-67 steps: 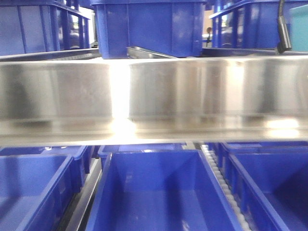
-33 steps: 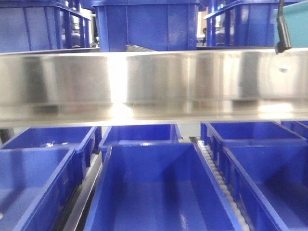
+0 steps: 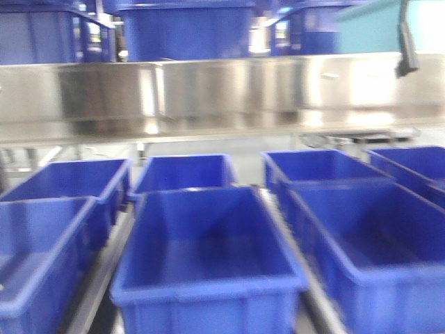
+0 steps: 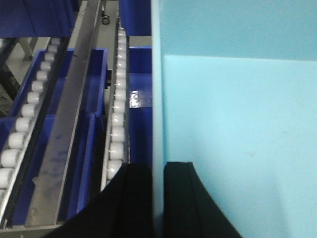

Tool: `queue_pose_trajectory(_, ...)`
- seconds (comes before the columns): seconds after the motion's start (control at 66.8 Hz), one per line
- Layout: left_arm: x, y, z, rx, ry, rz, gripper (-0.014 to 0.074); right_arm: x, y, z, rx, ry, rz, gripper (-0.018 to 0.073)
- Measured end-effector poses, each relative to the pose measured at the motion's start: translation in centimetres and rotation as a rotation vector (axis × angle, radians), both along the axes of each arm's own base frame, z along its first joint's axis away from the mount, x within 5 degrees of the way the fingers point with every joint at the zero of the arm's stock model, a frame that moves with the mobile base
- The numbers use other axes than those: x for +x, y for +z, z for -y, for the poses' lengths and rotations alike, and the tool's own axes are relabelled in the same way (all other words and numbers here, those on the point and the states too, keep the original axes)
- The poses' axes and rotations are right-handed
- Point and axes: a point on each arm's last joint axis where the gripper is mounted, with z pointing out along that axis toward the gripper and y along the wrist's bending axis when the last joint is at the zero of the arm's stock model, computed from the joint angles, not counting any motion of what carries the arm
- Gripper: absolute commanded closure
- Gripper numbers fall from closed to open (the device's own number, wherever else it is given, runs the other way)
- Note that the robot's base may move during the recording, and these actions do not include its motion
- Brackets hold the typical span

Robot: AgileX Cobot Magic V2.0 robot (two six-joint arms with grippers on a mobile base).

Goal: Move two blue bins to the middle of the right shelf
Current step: 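Drive backward and turn away from the shelf holding the bin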

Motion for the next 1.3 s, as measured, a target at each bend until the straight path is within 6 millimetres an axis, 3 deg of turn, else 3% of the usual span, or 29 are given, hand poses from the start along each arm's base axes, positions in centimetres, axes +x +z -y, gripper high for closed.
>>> queue_pose_trajectory(1.302, 0.02, 0.03, 0.02, 0.0, -0.002, 0.004, 0.0708, -0.02, 0.03, 0.01, 0.001, 0.001, 0.002, 0.0726)
